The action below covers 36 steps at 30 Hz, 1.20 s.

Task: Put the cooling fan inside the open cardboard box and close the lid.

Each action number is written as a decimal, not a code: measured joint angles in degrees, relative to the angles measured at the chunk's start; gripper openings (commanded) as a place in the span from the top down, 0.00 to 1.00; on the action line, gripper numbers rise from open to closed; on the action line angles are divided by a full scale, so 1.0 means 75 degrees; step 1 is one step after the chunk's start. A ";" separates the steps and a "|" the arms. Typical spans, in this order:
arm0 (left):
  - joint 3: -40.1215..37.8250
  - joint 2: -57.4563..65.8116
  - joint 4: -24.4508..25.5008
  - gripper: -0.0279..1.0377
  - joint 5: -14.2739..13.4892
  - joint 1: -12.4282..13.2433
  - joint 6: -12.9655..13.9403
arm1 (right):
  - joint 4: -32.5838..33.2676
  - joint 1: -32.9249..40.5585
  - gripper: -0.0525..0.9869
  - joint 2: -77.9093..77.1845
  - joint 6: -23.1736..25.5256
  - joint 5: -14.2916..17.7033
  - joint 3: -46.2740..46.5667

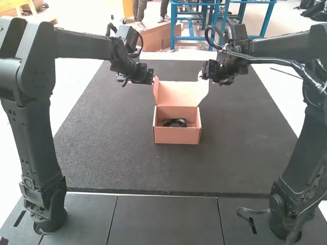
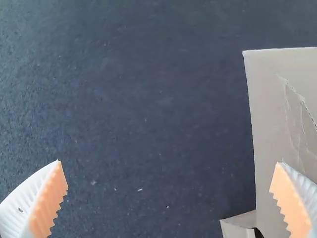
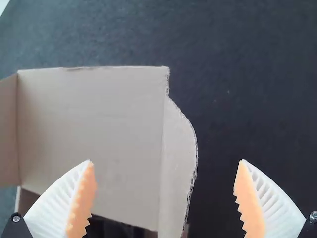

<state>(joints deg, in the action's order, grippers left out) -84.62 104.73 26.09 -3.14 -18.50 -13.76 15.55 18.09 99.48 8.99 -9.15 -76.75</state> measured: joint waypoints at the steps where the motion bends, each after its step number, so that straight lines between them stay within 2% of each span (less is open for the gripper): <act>1: 0.0000 0.0000 0.0003 0.06 0.0020 0.0000 0.0000 | 0.0050 0.0000 0.43 0.0000 0.0015 -0.0012 0.0000; 4: 0.0000 0.0003 0.0055 0.06 0.0023 0.0000 0.0000 | 0.0157 0.0000 0.45 0.0000 0.0064 -0.0023 0.0000; 6: 0.0000 0.0000 0.0108 0.06 0.0023 0.0000 0.0000 | 0.0178 0.0000 0.57 0.0000 0.0082 -0.0076 0.0000; 10: 0.0000 0.0003 0.0184 0.06 0.0023 0.0000 0.0000 | 0.0192 0.0000 0.74 0.0000 0.0172 -0.0157 0.0000; 16: 0.0000 0.0003 0.0268 0.06 0.0026 0.0000 0.0000 | 0.0105 0.0000 0.77 0.0003 0.0289 -0.0256 0.0000; 28: 0.0000 0.0000 0.0431 0.06 0.0026 0.0000 0.0000 | 0.0143 0.0000 0.77 0.0423 0.0332 -0.0370 0.0000; 31: 0.0000 0.0003 0.0431 0.06 0.0023 0.0000 0.0000 | 0.0137 0.0000 0.90 0.0475 0.0350 -0.0396 0.0000; 36: 0.0000 0.0000 0.0431 0.06 0.0023 0.0000 0.0000 | 0.0093 0.0000 0.91 0.0475 0.0408 -0.0475 0.0000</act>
<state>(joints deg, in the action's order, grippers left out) -84.62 104.73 29.32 -2.96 -18.50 -13.76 16.25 18.09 103.04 12.05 -12.71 -76.75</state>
